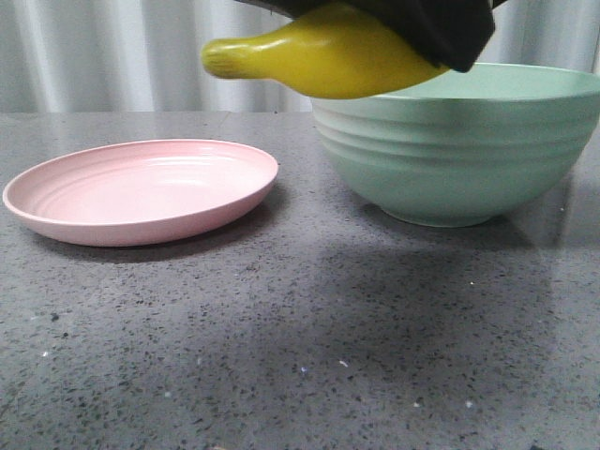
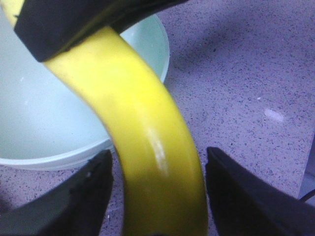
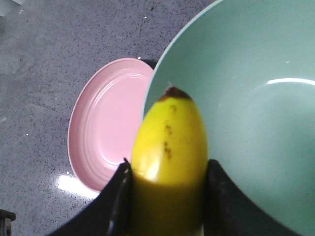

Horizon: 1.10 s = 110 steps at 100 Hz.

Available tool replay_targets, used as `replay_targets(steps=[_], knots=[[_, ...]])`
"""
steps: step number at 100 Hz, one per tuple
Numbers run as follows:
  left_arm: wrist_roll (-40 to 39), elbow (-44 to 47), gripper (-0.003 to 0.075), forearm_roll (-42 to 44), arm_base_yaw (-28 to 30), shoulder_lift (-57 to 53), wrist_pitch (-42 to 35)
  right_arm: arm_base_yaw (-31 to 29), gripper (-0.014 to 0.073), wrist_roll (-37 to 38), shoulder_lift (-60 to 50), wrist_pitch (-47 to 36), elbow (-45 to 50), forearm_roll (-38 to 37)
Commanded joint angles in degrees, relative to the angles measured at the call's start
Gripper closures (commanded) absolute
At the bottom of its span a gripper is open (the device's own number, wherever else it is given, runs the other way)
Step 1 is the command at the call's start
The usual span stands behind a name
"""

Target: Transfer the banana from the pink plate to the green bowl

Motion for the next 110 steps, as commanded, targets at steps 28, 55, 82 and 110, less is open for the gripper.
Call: replay_targets(steps=[28,55,82,110], knots=[[0.07,-2.02,0.0292,4.63,-0.51,-6.73,-4.37,-0.07,0.0575,-0.32,-1.15,-4.58,-2.28,1.05],[0.07,-2.02,0.0293,4.85,-0.51,-14.69,-6.55,-0.07,0.0575,-0.32,-1.15,-11.34,-6.27,-10.43],[0.07,-2.02,0.0293,4.85,-0.51,-18.37,-7.83,-2.57,0.0574,-0.32,0.82,-23.66,-6.4,-19.22],[0.07,-2.02,0.0293,4.85,-0.51,-18.27,-7.83,-3.32,0.0379,-0.32,7.95,-22.93,-6.4,-27.1]])
